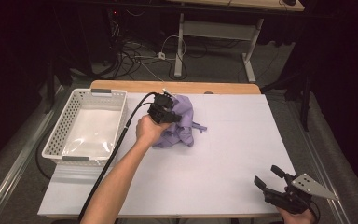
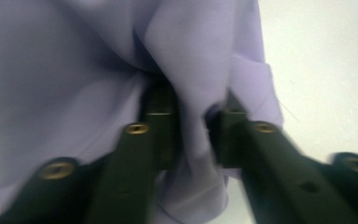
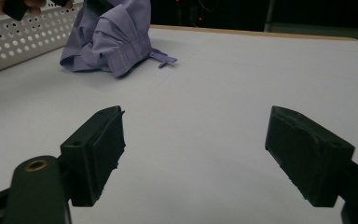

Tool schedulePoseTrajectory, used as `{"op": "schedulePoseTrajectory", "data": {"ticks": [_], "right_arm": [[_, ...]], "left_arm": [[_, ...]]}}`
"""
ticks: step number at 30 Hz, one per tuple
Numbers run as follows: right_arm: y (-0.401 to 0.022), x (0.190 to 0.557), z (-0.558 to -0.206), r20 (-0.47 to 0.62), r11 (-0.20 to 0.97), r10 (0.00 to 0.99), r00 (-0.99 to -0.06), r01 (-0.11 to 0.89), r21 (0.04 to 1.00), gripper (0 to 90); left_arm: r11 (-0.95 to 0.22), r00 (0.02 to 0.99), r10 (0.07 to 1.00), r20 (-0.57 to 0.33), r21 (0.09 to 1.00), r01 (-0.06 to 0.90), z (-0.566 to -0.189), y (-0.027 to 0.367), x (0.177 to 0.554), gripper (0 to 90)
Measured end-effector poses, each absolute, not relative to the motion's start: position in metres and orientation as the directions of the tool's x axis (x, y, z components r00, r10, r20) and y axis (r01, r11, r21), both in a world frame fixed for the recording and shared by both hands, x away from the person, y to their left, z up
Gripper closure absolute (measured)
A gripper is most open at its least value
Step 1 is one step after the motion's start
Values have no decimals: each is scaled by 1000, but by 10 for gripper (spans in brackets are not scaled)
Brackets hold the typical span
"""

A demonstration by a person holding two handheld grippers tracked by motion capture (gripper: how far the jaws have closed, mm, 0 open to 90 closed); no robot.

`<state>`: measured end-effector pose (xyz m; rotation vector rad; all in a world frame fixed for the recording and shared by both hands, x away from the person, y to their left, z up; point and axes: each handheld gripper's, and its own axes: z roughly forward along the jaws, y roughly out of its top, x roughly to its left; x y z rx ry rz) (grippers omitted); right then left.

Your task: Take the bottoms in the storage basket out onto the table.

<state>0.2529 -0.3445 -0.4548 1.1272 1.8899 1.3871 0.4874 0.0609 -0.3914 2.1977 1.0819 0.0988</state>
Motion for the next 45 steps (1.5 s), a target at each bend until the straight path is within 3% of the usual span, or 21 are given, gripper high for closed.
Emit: {"op": "schedulePoseTrajectory", "data": {"ticks": [4,8,10,45], "right_arm": [[-344,253,-455,52,127,858,-510,310,942,206],[-344,253,-455,54,125,858,-510,310,942,206],[-344,253,-455,54,125,858,-510,311,942,206],[-345,251,-455,54,122,864,-501,313,942,206]], "left_arm": [[-419,643,740,-198,613,670,-386,64,484,545],[-419,644,745,-173,630,654,-378,67,479,518],[-407,643,745,-178,642,650,-375,70,477,455],[-390,669,731,-135,722,572,-343,103,446,454]]}}
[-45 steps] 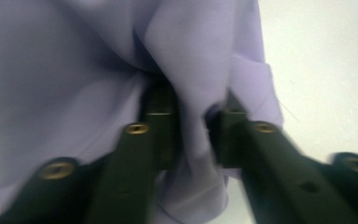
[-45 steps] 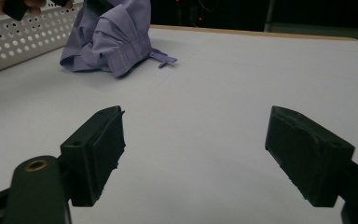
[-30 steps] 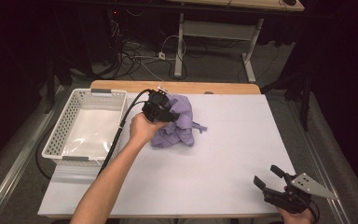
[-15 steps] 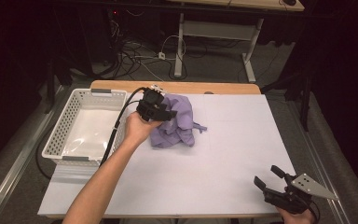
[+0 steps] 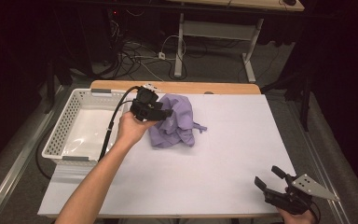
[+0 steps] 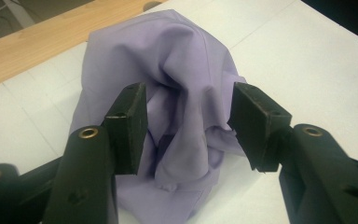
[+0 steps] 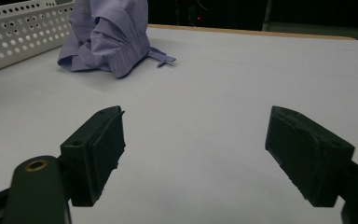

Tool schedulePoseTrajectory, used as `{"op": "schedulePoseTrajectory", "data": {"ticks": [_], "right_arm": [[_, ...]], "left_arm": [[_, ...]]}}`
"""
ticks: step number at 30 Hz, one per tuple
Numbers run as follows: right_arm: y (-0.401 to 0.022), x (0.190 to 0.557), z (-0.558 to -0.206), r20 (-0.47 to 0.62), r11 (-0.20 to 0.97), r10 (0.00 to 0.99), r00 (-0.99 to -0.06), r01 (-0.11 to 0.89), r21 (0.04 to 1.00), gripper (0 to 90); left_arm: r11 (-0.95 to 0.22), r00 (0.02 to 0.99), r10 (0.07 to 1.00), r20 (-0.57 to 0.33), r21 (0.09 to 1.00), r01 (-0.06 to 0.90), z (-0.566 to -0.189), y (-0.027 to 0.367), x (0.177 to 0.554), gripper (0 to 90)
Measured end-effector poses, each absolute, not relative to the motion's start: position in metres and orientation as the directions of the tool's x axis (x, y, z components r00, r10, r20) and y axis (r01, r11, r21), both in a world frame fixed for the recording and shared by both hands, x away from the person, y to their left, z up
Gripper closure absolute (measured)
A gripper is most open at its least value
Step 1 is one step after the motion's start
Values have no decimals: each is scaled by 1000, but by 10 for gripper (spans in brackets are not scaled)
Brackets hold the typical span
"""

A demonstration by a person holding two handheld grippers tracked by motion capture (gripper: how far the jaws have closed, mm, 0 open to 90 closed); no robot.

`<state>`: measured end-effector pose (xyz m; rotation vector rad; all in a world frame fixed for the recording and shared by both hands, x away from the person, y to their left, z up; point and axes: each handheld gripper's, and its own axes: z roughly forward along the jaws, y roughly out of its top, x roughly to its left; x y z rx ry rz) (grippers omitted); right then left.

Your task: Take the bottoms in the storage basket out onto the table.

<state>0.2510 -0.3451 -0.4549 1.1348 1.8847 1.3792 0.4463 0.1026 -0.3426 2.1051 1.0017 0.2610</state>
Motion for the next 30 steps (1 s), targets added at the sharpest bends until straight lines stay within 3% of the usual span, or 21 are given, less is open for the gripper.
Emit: {"op": "schedulePoseTrajectory", "data": {"ticks": [30], "right_arm": [[-346,248,-455,53,120,868,-493,312,943,206]], "left_arm": [[-363,651,746,-139,735,573,-338,131,435,453]]}}
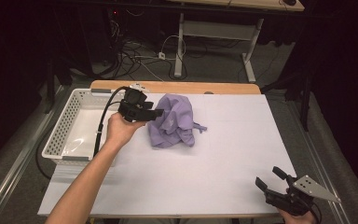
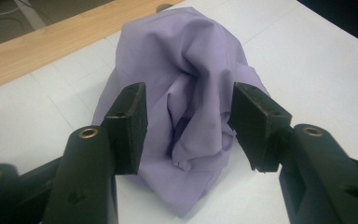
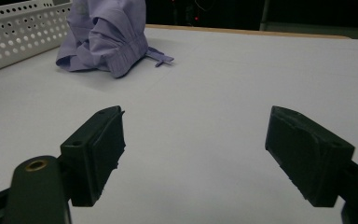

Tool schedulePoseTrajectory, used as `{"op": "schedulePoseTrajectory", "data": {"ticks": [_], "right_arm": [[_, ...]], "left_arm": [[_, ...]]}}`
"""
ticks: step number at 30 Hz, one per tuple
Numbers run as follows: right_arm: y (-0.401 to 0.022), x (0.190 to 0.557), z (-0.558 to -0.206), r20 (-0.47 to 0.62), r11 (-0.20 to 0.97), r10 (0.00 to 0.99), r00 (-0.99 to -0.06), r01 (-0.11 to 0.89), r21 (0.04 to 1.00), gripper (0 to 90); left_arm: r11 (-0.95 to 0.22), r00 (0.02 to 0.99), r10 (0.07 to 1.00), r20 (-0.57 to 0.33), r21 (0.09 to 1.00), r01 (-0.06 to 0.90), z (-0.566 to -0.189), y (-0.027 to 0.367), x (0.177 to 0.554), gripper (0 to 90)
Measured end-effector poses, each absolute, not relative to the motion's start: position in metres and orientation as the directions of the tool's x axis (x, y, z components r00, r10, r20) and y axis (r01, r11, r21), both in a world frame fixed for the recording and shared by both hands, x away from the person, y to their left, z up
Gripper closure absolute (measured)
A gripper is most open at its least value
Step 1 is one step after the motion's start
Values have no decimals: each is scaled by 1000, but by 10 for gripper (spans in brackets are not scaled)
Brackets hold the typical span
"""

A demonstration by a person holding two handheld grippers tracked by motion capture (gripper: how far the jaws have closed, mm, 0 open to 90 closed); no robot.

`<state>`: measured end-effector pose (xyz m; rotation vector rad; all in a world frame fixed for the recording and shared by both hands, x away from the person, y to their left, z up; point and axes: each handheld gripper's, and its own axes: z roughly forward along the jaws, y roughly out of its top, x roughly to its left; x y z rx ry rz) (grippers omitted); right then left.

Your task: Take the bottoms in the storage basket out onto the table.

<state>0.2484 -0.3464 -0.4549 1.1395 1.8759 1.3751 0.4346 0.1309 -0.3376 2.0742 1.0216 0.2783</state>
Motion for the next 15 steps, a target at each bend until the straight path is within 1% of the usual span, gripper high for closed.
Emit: {"op": "schedulePoseTrajectory", "data": {"ticks": [15], "right_arm": [[-346,248,-455,51,120,870,-491,310,943,206]], "left_arm": [[-334,635,759,-146,749,572,-336,151,424,453]]}}
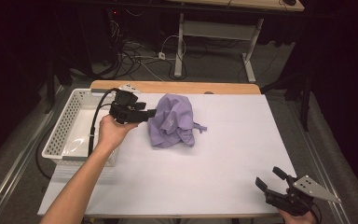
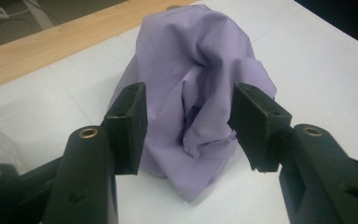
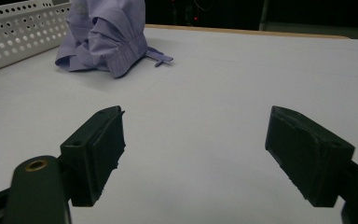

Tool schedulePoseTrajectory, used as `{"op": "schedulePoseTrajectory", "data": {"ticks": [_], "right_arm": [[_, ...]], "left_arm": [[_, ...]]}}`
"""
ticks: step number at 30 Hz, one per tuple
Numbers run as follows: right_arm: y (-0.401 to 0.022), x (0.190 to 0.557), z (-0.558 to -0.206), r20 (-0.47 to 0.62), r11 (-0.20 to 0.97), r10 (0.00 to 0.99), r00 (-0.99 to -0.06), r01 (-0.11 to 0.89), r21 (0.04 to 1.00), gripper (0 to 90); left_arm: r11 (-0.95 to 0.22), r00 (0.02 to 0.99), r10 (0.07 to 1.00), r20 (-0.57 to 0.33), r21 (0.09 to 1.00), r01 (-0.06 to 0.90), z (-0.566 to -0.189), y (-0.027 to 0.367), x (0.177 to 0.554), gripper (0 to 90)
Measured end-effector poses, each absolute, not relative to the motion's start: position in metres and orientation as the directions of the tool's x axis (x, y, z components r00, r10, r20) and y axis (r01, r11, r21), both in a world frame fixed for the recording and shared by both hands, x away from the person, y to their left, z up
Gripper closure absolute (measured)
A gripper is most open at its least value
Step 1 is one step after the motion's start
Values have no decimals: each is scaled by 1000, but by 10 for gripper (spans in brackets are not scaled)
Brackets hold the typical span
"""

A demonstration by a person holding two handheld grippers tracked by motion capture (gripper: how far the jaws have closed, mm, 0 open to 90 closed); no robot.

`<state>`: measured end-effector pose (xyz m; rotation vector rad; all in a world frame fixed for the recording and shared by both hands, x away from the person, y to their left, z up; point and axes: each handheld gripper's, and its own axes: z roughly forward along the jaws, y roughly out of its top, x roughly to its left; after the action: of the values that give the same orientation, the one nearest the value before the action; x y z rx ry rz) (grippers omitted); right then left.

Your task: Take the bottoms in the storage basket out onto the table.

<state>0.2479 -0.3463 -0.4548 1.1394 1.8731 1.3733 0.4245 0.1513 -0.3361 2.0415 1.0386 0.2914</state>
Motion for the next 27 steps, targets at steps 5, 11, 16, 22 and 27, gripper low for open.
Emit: {"op": "schedulePoseTrajectory", "data": {"ticks": [5,11,16,22,27], "right_arm": [[-347,248,-455,54,117,870,-490,312,943,206],[-347,248,-455,52,119,870,-490,311,943,206],[-347,248,-455,54,116,871,-487,312,943,206],[-347,247,-455,54,117,871,-488,312,943,206],[-347,247,-455,53,117,871,-488,312,943,206]], "left_arm": [[-320,632,760,-151,759,567,-336,158,421,453],[-308,624,766,-151,766,564,-336,166,416,453],[-304,622,769,-148,771,560,-335,171,412,453],[-295,617,772,-151,775,559,-337,178,406,453],[-292,615,773,-151,777,558,-338,183,401,453]]}}
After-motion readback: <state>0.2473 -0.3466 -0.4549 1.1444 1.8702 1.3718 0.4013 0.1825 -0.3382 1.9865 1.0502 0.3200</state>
